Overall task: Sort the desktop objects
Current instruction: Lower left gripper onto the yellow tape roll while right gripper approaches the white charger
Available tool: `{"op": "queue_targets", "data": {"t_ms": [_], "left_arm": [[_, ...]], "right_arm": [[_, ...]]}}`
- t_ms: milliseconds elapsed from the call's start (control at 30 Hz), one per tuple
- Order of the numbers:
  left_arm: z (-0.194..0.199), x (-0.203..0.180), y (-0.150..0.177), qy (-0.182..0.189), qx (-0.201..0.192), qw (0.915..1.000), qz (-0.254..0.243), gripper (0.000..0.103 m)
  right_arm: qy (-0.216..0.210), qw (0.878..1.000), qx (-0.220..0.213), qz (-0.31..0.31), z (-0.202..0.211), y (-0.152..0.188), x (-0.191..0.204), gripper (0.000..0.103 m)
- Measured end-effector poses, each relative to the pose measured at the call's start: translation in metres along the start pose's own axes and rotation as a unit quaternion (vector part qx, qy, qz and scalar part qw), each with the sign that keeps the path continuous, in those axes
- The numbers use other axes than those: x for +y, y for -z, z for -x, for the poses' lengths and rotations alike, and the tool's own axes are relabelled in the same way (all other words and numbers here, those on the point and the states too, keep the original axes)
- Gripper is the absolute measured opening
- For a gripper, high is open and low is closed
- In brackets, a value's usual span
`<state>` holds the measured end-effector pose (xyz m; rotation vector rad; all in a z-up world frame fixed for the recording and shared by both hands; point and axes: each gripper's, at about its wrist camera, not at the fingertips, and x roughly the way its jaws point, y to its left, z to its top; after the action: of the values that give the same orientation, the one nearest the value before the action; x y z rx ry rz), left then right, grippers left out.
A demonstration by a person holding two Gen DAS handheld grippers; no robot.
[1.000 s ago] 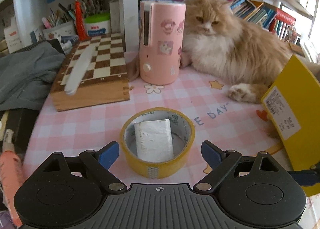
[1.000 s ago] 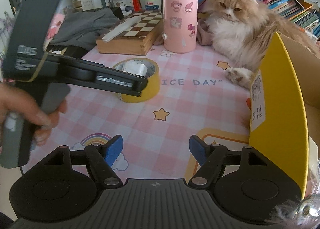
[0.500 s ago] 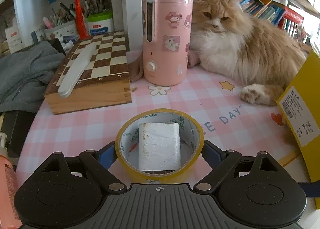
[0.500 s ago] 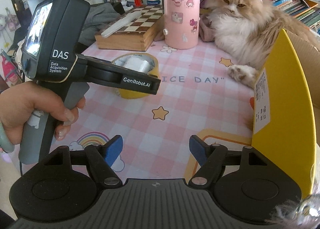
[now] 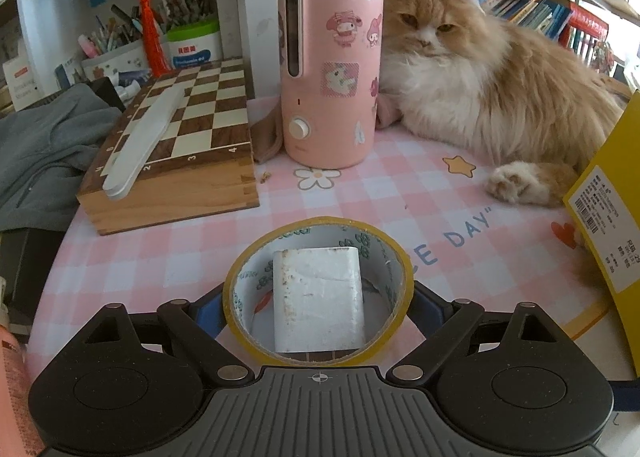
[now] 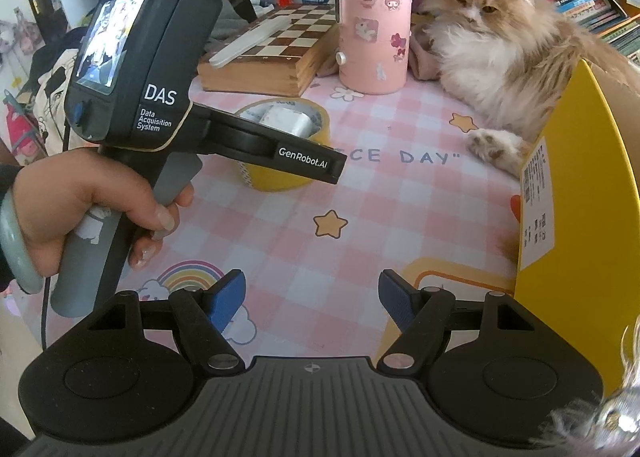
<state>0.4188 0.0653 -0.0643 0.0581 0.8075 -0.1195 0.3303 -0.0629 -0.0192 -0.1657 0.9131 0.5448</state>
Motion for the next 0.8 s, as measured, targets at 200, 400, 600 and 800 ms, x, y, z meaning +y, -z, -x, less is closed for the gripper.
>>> {"op": "queue_targets", "data": {"t_ms": [200, 400, 600, 800], "left_arm": [[0.017, 0.011, -0.004, 0.008, -0.007, 0.9994, 0.032, 0.091], [0.066, 0.027, -0.004, 0.035, -0.05, 0.9953, 0.076, 0.091], [0.117, 0.056, 0.016, 0.013, -0.062, 0.9899, 0.127, 0.091], [0.151, 0.085, 0.039, -0.021, -0.051, 0.9802, 0.19, 0.091]], "right_arm": [[0.0, 1.0, -0.001, -0.001, -0.001, 0.0, 0.001, 0.071], [-0.006, 1.0, -0.001, -0.006, -0.006, -0.005, 0.007, 0.072], [-0.017, 1.0, -0.007, -0.015, -0.015, -0.017, 0.011, 0.072], [-0.017, 1.0, -0.01, -0.012, -0.035, -0.033, 0.011, 0.072]]}}
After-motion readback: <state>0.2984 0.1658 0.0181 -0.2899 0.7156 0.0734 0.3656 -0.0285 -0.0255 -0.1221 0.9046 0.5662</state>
